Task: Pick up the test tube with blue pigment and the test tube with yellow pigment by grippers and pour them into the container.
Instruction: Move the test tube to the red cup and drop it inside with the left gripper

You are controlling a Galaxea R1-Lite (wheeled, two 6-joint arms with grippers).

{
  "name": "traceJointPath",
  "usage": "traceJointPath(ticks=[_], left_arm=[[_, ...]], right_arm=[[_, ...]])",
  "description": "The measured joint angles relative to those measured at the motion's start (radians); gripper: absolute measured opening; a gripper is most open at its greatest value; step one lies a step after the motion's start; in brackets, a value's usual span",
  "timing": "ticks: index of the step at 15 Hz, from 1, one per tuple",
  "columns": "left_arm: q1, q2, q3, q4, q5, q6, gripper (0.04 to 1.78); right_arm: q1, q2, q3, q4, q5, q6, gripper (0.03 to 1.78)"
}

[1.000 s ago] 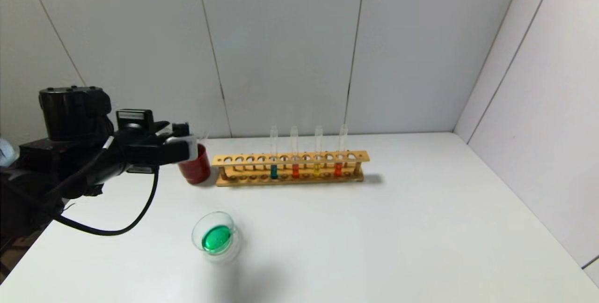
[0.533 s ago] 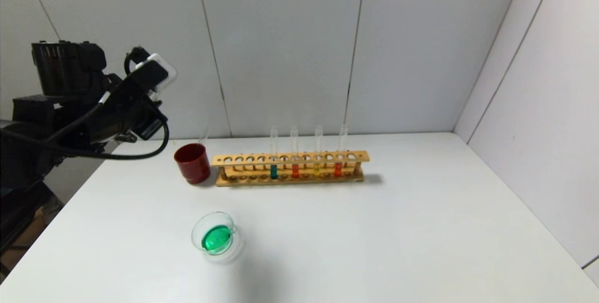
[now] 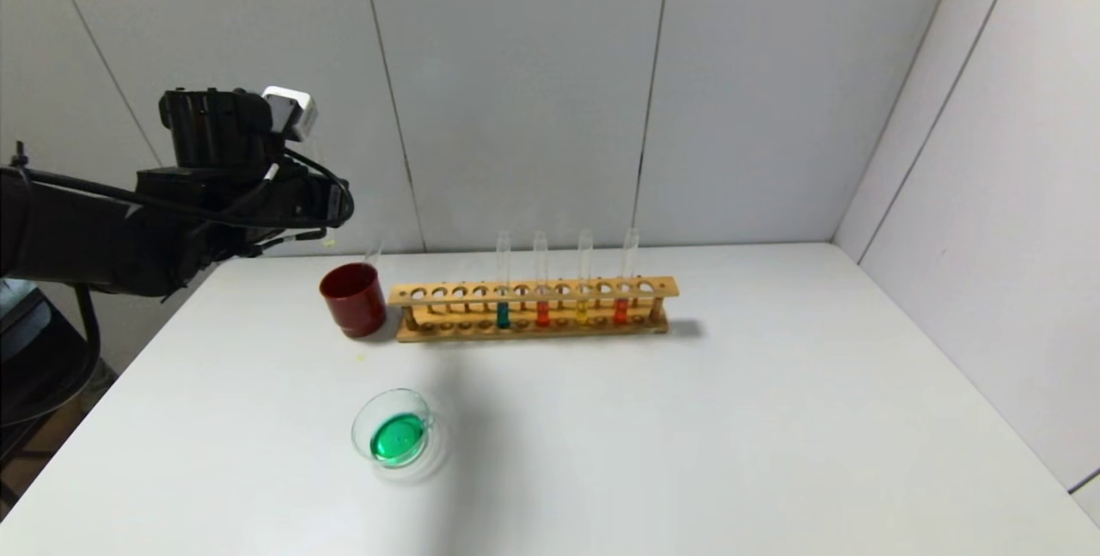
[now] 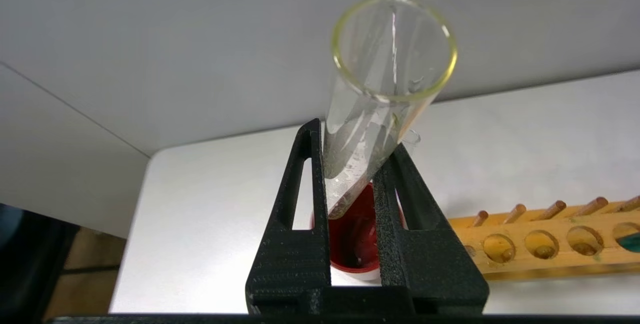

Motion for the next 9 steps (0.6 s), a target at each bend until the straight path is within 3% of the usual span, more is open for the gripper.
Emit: traceJointPath(ticks=[9], left_arm=[[0.026,0.170,-0.021,-0.022,0.009,-0.053,0.30]], right_arm=[[0.000,0.000,0.000,0.000,0.000,0.000,1.75]])
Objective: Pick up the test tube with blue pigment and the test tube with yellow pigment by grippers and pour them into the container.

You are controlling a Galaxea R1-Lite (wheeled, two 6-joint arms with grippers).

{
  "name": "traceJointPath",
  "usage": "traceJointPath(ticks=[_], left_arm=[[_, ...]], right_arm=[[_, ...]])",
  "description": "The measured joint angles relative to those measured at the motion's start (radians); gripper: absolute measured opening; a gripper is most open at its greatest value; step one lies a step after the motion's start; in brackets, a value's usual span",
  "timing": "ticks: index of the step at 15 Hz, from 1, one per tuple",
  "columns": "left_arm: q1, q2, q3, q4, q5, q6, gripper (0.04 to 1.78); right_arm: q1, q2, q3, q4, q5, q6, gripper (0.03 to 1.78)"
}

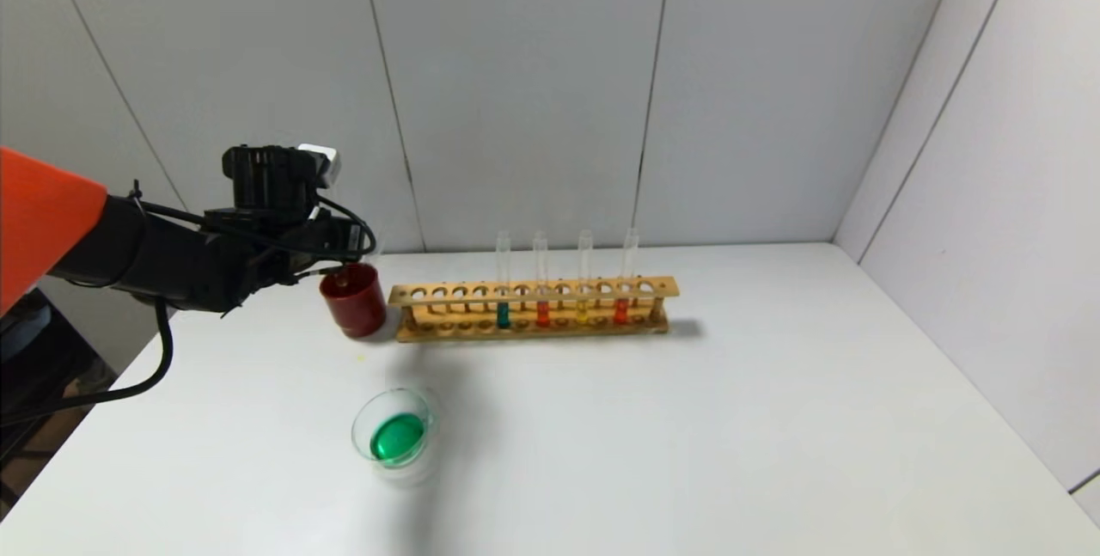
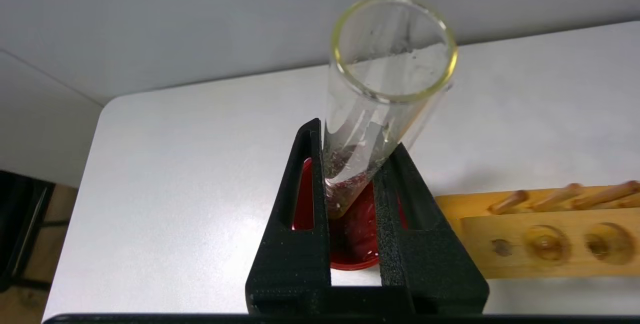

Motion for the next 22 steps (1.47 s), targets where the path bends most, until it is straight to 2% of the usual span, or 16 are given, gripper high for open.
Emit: traceJointPath(ticks=[8,11,14,17,19,22], left_arm=[[0.015,0.067,-0.032,-0.001,-0.012,0.000,0.31],[0.016,0.082,-0.041,-0.001,-0.012,0.000,0.38],[0.016,0.097,-0.050,0.000,-0.011,0.000,0.69],[0.014,0.098,-0.052,0.000,-0.010,0.001,1.21],[0.014,0.084,-0.057,0.000,-0.009,0.002,1.49],[0.014,0.013,-0.062,0.013,-0.008,0.006,1.72]], right_arm=[[0.000,0.000,0.000,0.000,0.000,0.000,1.75],[0.000,0.000,0.000,0.000,0.000,0.000,1.75],[0.000,0.000,0.000,0.000,0.000,0.000,1.75],[0.000,0.000,0.000,0.000,-0.001,0.000,1.75],[0.000,0.000,0.000,0.000,0.000,0.000,1.75],[0.000,0.000,0.000,0.000,0.000,0.000,1.75]])
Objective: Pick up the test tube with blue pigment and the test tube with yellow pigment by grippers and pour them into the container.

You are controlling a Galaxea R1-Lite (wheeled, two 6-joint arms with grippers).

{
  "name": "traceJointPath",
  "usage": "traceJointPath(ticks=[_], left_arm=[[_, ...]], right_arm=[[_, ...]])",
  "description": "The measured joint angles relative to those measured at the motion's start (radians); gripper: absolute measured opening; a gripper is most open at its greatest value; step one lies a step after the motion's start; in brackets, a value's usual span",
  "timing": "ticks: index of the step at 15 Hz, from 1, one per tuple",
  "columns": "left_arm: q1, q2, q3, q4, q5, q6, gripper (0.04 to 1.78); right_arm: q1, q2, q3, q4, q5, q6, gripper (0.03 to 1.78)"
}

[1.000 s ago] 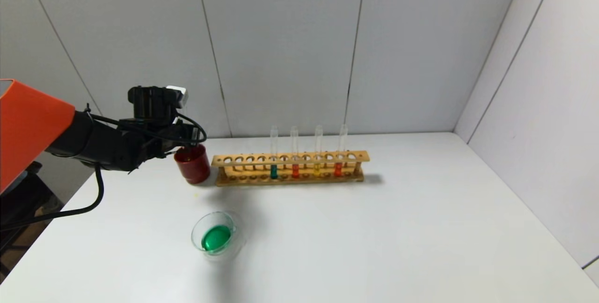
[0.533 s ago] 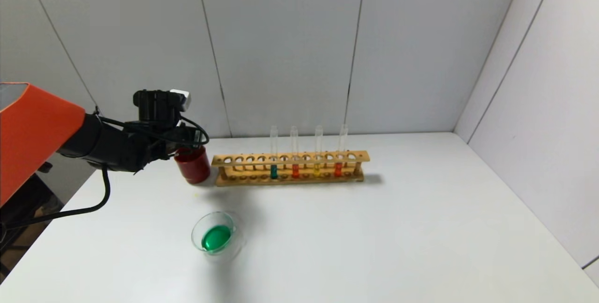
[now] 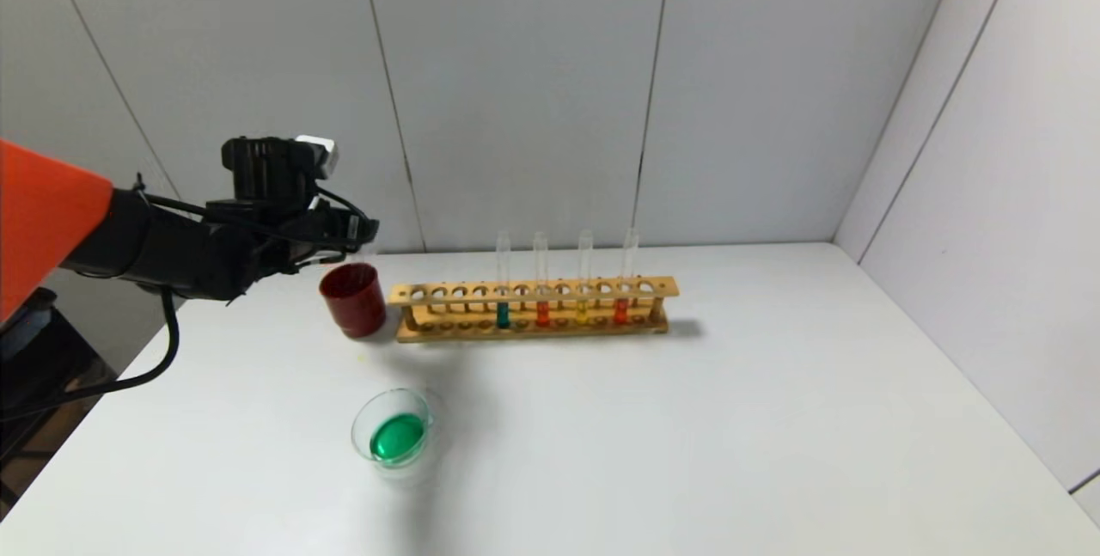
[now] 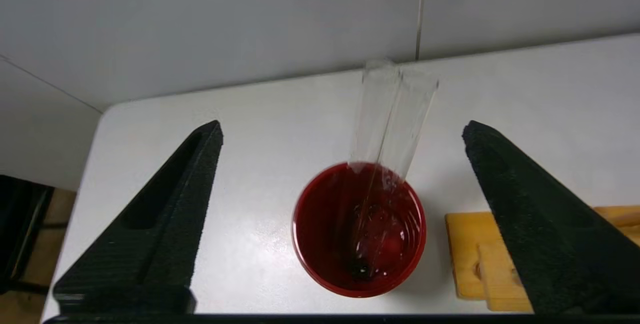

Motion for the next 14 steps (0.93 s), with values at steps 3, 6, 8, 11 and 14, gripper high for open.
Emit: traceJointPath(ticks=[3,6,8,11,14], left_arm=[[0.000,-0.140,0.003,0.038,0.031,0.009,1.75],[0.000,-0.363,0.060,0.108,0.123,0.021,1.75],[0.000,-0.550,0.170,0.135,0.190,0.026,1.75],[0.000,-0.856,0.403,0.154,0.283,0.031,1.75],[0.007,-1.148,0.607,0.188,0.353,0.035,1.75]], right_arm=[[0.000,0.000,0.000,0.000,0.000,0.000,1.75],[0.000,0.000,0.000,0.000,0.000,0.000,1.75],[0.000,0.000,0.000,0.000,0.000,0.000,1.75],[0.000,0.000,0.000,0.000,0.000,0.000,1.75],[0.000,0.000,0.000,0.000,0.000,0.000,1.75]])
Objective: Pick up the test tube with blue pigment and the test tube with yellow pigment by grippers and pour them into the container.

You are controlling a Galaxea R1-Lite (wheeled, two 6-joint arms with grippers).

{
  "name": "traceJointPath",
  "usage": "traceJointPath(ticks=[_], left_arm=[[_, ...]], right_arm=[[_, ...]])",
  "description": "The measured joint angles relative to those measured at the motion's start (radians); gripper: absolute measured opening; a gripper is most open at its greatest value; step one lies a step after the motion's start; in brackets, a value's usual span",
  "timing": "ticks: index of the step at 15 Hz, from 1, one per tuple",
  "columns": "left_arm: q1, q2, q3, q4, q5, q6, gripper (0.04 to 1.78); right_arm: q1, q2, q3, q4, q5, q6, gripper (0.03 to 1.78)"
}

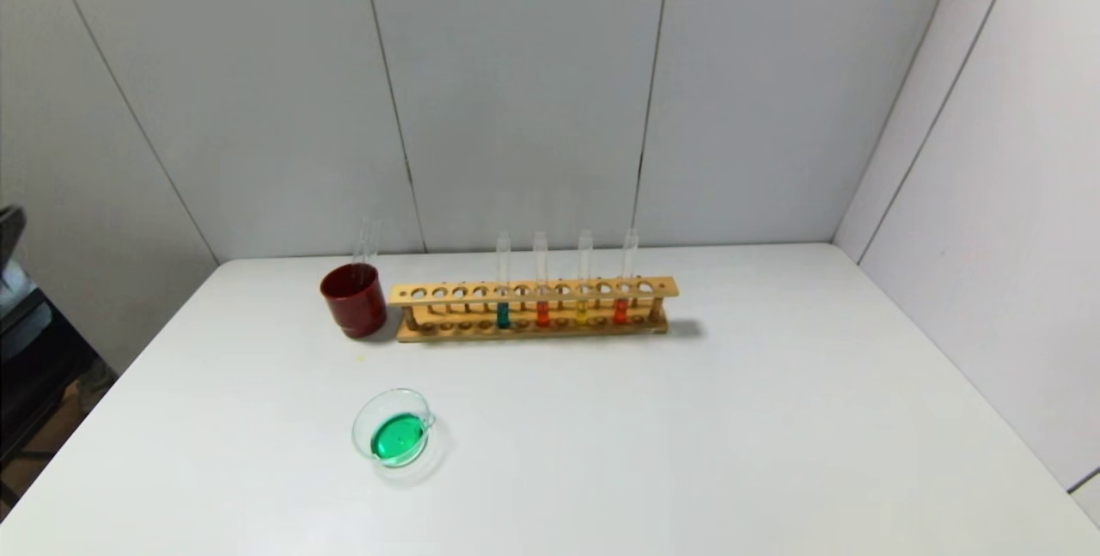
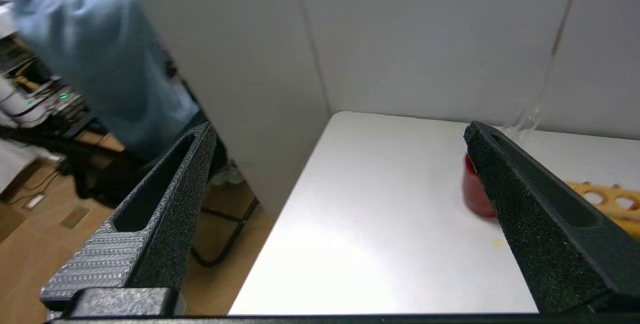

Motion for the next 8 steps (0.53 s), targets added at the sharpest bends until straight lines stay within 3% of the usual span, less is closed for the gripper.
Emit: traceJointPath(ticks=[4,8], left_arm=[[0.055,-0.359,0.225,0.034,-0.001,-0.003,1.75],[0.081,-0.699,0.399,0.035,-0.200,0.011,1.75]], right_arm=[[0.000,0.000,0.000,0.000,0.000,0.000,1.75],[0.000,0.000,0.000,0.000,0.000,0.000,1.75]])
